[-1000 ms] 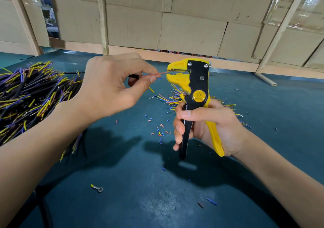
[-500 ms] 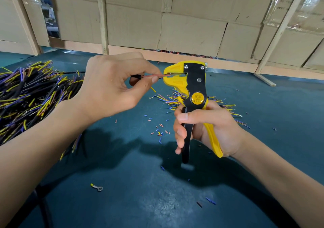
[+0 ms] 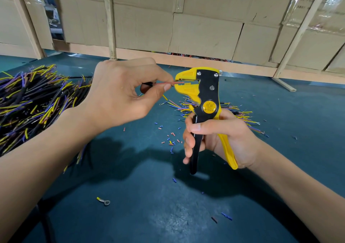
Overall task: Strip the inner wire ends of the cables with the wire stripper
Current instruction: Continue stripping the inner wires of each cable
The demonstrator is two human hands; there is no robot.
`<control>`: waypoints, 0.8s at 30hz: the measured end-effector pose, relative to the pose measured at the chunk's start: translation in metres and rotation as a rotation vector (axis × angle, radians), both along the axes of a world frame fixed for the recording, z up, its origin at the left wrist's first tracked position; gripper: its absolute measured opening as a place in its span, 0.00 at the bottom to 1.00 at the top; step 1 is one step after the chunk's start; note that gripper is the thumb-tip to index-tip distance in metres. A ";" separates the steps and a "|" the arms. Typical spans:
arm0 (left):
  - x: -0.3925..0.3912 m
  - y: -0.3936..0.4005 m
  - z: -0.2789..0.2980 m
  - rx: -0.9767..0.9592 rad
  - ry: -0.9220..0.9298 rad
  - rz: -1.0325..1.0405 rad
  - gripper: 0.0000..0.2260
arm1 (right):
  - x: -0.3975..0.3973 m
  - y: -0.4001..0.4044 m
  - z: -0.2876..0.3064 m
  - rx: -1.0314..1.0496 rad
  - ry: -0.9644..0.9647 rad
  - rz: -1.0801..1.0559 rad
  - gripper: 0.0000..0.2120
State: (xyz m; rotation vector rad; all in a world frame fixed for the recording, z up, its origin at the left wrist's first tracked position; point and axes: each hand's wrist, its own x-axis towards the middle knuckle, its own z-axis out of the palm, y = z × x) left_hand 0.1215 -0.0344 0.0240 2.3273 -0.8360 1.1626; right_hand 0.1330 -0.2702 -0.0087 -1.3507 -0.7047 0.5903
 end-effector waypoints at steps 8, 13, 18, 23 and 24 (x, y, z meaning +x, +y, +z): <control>-0.004 -0.002 0.001 0.052 -0.035 0.049 0.06 | 0.001 0.001 0.000 -0.016 0.008 0.007 0.03; -0.005 -0.002 0.003 0.039 -0.038 0.042 0.06 | 0.000 0.001 0.002 -0.024 0.008 0.010 0.04; -0.005 -0.002 0.002 0.039 -0.051 0.046 0.05 | -0.001 0.002 0.003 -0.022 0.033 -0.014 0.04; -0.003 -0.002 0.000 0.034 -0.042 0.055 0.05 | -0.004 0.007 0.000 -0.050 0.019 -0.208 0.13; -0.002 -0.003 0.000 0.037 -0.044 0.060 0.05 | -0.004 0.008 -0.001 -0.054 0.013 -0.244 0.14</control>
